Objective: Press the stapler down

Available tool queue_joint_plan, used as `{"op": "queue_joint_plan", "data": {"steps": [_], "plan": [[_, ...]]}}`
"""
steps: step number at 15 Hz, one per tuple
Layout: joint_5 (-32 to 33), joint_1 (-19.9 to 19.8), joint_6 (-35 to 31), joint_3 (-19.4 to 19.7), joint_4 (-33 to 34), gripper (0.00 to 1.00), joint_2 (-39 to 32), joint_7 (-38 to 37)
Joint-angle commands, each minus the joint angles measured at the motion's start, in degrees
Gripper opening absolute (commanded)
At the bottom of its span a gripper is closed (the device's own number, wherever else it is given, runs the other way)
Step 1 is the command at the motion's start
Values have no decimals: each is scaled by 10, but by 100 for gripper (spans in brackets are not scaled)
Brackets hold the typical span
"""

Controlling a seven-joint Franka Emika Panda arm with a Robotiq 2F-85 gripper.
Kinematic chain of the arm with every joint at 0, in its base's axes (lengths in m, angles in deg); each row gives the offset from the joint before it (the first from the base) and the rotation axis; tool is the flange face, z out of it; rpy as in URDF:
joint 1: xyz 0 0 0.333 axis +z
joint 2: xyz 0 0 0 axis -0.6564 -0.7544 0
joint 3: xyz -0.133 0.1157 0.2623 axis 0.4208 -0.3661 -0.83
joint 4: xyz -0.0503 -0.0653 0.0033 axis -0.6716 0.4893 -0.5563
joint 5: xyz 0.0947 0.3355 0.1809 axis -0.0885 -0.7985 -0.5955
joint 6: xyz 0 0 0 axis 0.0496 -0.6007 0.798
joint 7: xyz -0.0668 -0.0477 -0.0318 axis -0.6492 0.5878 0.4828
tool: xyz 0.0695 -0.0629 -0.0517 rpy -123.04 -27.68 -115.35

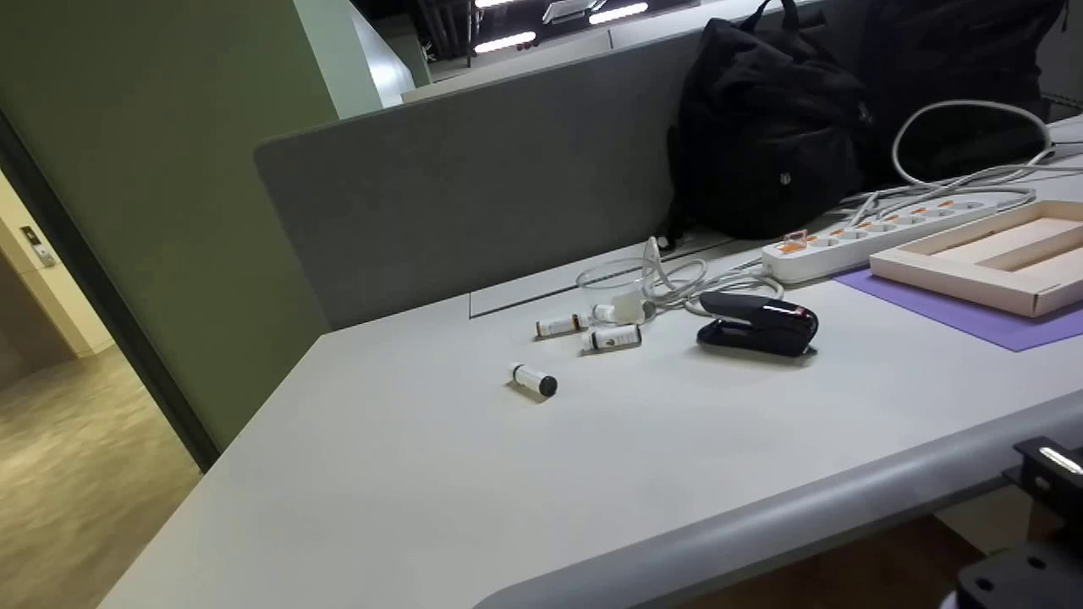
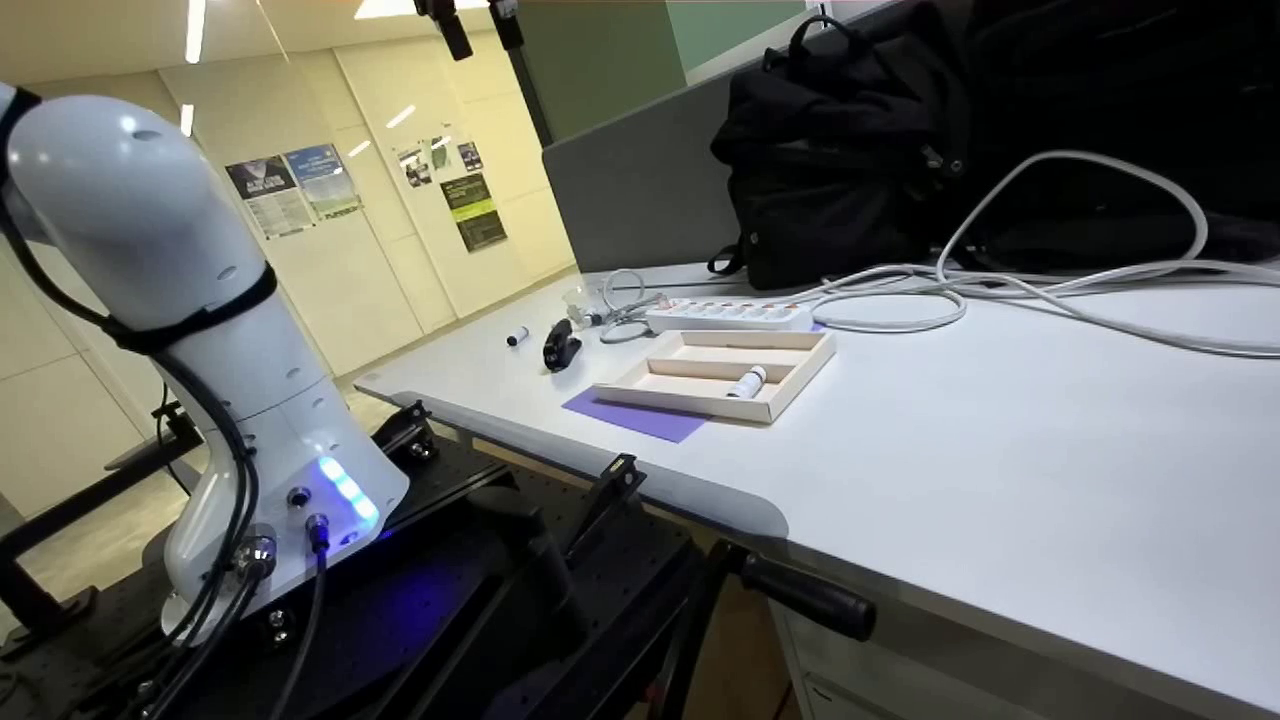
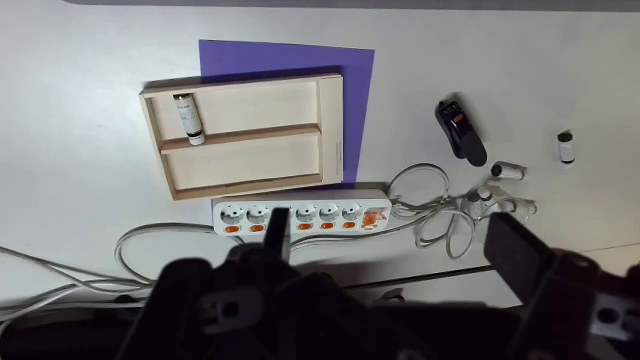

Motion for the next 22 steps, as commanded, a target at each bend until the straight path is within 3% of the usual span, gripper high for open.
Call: {"op": "queue_joint_plan", "data": {"steps": [1, 9, 10, 14, 17, 22], "plan": [[-11, 5, -12, -7, 3, 100, -16, 8], [-145, 178, -270, -85, -31, 100, -215, 90], [-150, 193, -309, -111, -39, 80, -236, 85], [-148, 239, -484, -208, -63, 53, -334, 46], [-128, 257, -590, -257, -76, 31, -410, 29], [-50, 230, -692, -296, -47, 0, -542, -8]]}}
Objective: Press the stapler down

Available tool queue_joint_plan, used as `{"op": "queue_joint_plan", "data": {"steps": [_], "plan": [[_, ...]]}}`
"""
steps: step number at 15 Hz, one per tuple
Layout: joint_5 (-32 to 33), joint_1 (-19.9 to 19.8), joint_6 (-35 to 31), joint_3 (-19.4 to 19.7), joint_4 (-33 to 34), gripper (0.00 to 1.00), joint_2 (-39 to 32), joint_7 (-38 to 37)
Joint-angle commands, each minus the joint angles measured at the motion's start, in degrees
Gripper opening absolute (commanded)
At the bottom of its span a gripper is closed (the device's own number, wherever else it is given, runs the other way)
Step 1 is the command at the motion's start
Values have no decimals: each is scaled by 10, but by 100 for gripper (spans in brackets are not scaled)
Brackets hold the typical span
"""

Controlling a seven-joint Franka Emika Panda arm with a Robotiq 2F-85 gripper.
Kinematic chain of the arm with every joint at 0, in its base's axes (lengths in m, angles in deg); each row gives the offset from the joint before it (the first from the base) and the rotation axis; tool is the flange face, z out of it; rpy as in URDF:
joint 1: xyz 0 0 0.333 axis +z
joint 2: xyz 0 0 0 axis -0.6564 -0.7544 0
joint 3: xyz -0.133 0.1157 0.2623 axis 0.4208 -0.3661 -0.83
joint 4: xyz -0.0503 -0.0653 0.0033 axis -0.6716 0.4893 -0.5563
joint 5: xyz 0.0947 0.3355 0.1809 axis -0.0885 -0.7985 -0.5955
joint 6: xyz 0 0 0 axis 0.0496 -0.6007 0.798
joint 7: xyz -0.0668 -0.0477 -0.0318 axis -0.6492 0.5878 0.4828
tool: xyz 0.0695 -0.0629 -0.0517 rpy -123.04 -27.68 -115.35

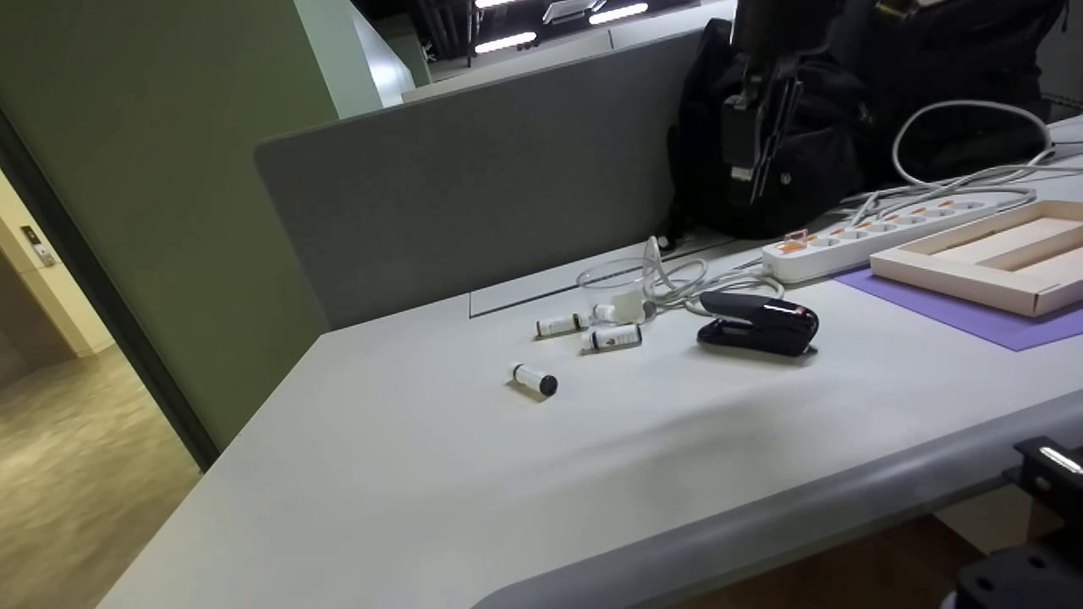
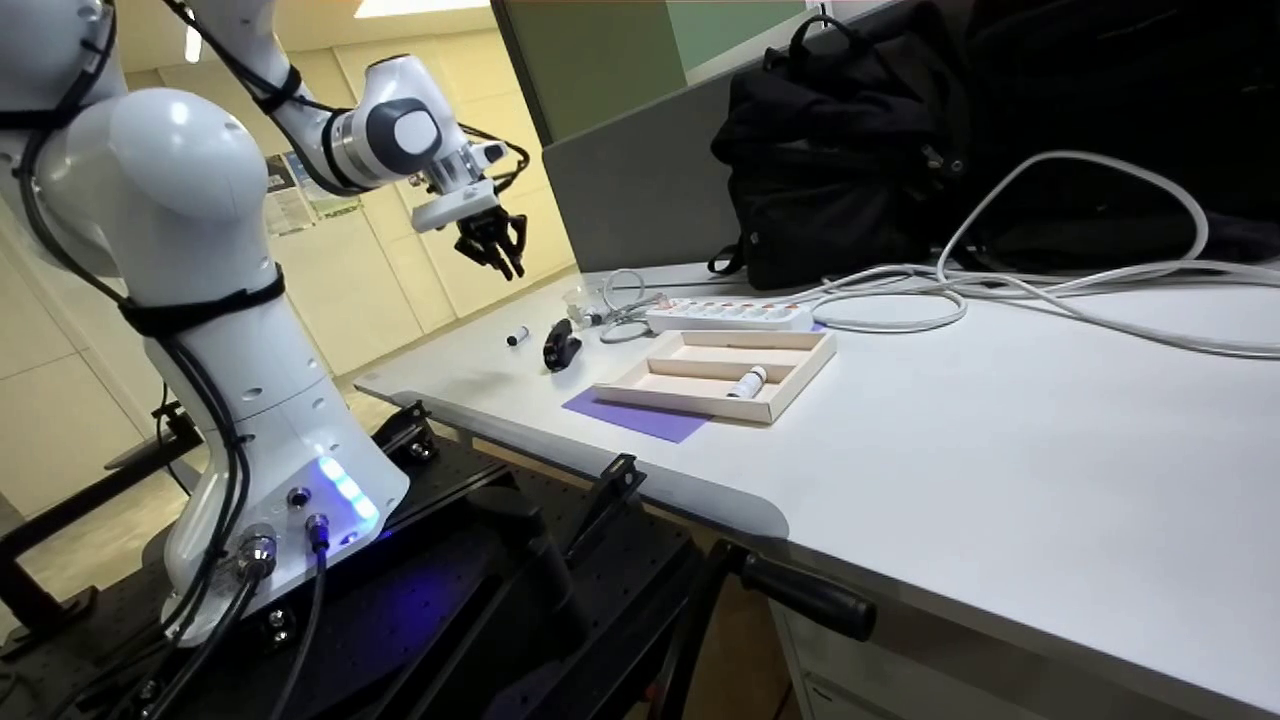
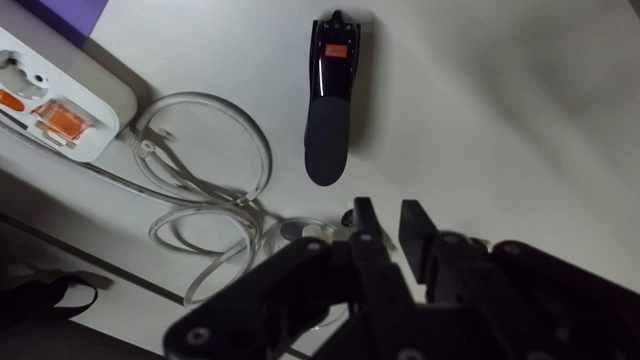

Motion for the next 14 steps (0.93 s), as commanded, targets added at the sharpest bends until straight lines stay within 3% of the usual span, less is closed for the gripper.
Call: {"op": "queue_joint_plan", "data": {"steps": [1, 2, 3, 7, 9, 11, 12, 14], "plan": [[125, -27, -40, 9, 38, 0, -86, -92], [171, -18, -5, 40, 45, 0, -83, -126], [121, -42, -31, -15, 18, 2, -67, -80], [168, -50, -21, 12, 38, 1, -90, -105], [168, -49, -18, 12, 40, 0, -90, -105], [113, -47, -8, 5, 61, 0, -107, -73], [128, -71, -5, -13, 69, 0, -112, -90], [137, -78, 10, -11, 90, 0, -120, -98]]}}
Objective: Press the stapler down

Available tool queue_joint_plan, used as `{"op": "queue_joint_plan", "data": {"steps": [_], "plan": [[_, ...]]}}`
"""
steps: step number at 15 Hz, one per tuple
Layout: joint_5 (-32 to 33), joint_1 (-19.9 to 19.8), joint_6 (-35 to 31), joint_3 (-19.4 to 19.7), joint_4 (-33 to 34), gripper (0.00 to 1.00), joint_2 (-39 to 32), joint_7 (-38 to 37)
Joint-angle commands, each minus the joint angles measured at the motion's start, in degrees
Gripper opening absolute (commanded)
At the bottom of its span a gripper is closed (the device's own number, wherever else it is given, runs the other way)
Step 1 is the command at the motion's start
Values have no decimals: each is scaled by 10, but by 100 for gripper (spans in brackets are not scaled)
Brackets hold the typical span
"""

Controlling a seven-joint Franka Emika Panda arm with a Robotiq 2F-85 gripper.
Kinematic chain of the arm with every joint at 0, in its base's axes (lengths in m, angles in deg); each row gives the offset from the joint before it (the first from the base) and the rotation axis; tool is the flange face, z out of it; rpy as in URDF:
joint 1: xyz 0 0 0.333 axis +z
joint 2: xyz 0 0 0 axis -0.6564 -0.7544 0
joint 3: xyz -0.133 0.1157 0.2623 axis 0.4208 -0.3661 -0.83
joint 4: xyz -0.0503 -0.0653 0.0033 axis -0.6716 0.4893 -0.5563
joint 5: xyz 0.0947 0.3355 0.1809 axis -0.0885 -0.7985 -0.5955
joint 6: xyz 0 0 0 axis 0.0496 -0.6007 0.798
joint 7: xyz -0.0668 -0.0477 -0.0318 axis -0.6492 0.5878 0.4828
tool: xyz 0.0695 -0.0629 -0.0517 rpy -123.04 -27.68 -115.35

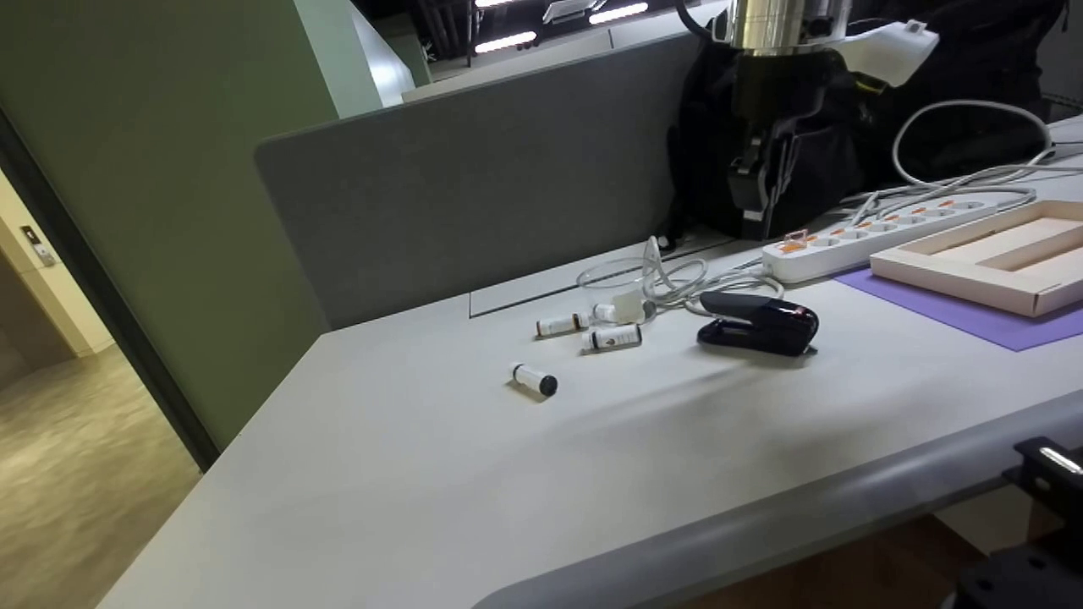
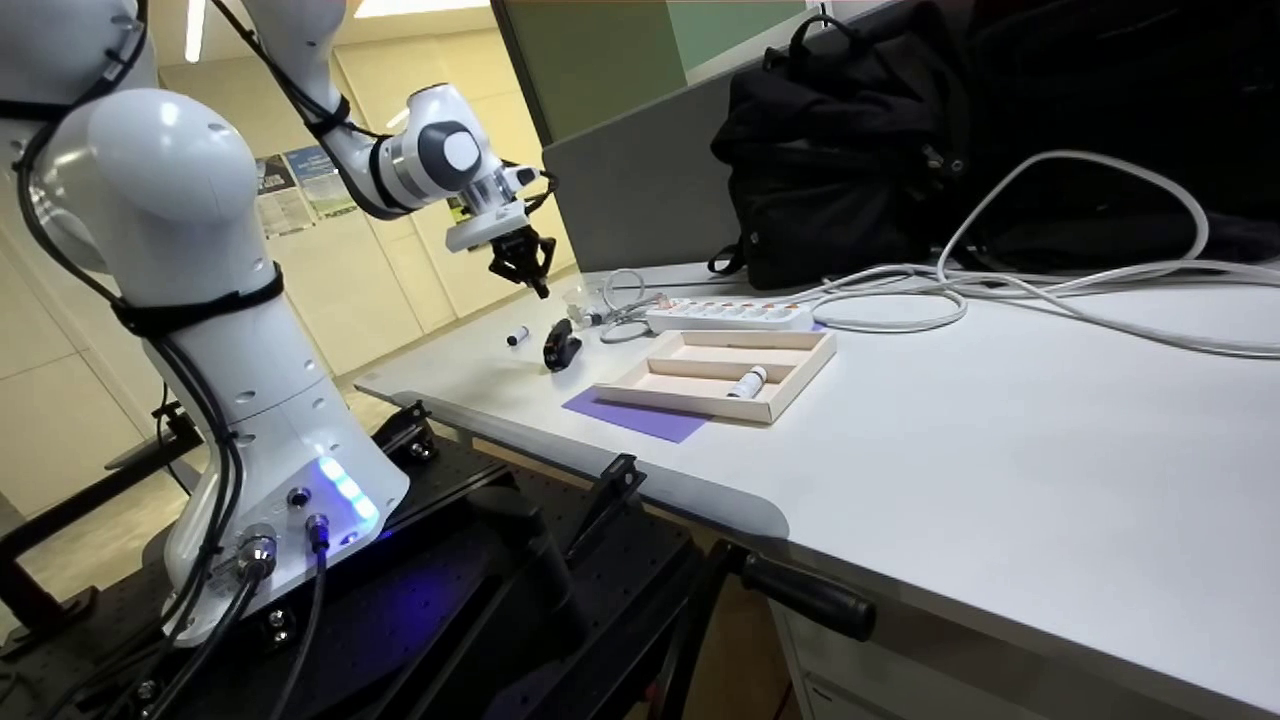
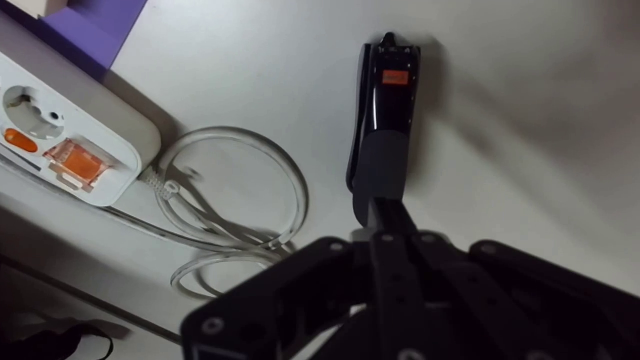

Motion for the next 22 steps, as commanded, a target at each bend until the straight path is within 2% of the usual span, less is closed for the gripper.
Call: {"op": "queue_joint_plan", "data": {"steps": [1, 3, 6, 10, 17, 22], "plan": [[4, -28, 30, -15, 47, 0, -22, -11], [-4, -39, 50, -21, 71, 0, -36, -7], [-54, -65, 101, -54, 112, 0, -66, 24], [-82, -76, 150, -74, 154, 0, -96, 38], [-66, -69, 204, -61, 194, 0, -136, 22], [-61, -66, 215, -56, 210, 0, -165, 17]]}}
